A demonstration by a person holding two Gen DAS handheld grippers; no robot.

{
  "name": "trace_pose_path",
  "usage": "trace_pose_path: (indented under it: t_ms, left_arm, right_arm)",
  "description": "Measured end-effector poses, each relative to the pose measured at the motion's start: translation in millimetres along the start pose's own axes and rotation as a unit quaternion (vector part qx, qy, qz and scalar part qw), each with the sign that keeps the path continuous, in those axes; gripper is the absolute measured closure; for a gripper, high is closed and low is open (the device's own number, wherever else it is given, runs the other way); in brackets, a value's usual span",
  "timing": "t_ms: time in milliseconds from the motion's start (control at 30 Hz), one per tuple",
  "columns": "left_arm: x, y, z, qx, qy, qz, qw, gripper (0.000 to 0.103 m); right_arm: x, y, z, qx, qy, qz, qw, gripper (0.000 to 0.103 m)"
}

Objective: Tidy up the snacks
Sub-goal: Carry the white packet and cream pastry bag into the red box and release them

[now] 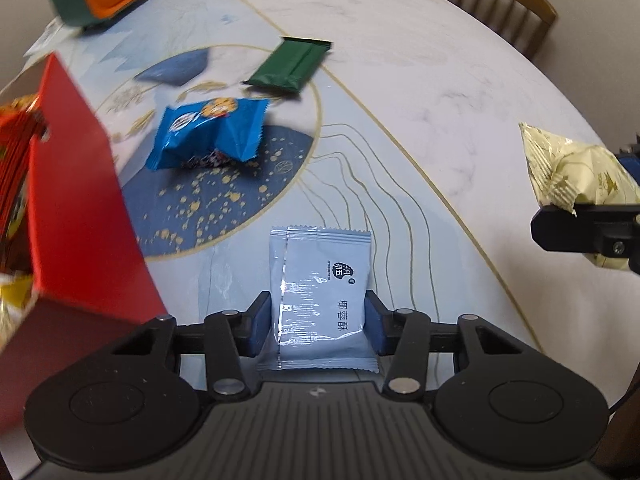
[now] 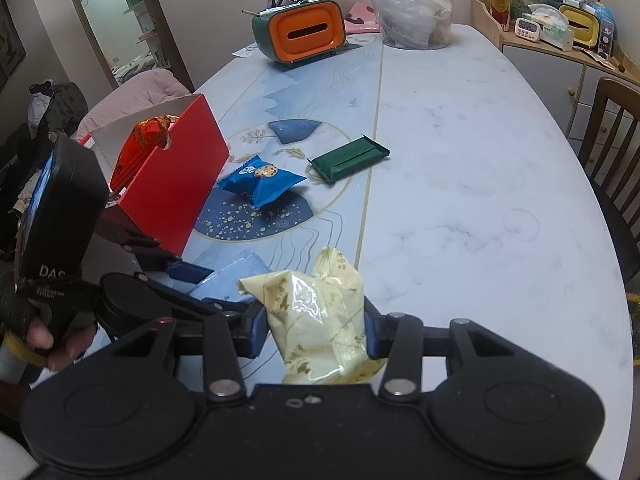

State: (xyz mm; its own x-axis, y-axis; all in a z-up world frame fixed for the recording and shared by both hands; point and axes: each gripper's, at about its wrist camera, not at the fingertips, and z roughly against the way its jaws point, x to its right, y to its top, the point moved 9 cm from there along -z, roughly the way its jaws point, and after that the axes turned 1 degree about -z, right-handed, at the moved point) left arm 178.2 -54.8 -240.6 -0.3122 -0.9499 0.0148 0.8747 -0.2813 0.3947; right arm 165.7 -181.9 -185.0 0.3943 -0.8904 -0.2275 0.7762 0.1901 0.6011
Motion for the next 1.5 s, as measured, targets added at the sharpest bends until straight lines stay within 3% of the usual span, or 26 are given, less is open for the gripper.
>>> trace_pose_path:
  t_ms: [267, 533, 867, 1333, 1500]
  left_arm:
    - [-13, 11, 52, 0.047, -0.016, 0.085, 0.9952, 0.056]
    - [-55, 10, 110, 0.094, -0.009, 0.147, 0.9846, 0.056]
    - [-131, -6, 157, 0.135, 0.04, 0.209, 0.9678, 0.056]
    - [-236, -42, 161, 0.121, 0.108, 0.256, 0.9531, 0.056]
    - [-267, -55, 151, 0.102, 0.113, 0.268, 0.9511, 0.056]
  right_arm:
    - [-12, 16, 10, 0.007, -0.006, 0.021, 1.0, 0.06]
    - [-46, 54, 20, 0.034, 0.01, 0.07, 0.997, 0.06]
    - [-110, 98, 5, 0.055, 0.046, 0.129, 0.989, 0.06]
    - [-200, 124, -59, 0.038, 0.078, 0.174, 0.981, 0.06]
    - [-218, 122, -90, 0.009, 0.077, 0.186, 0.979, 0.06]
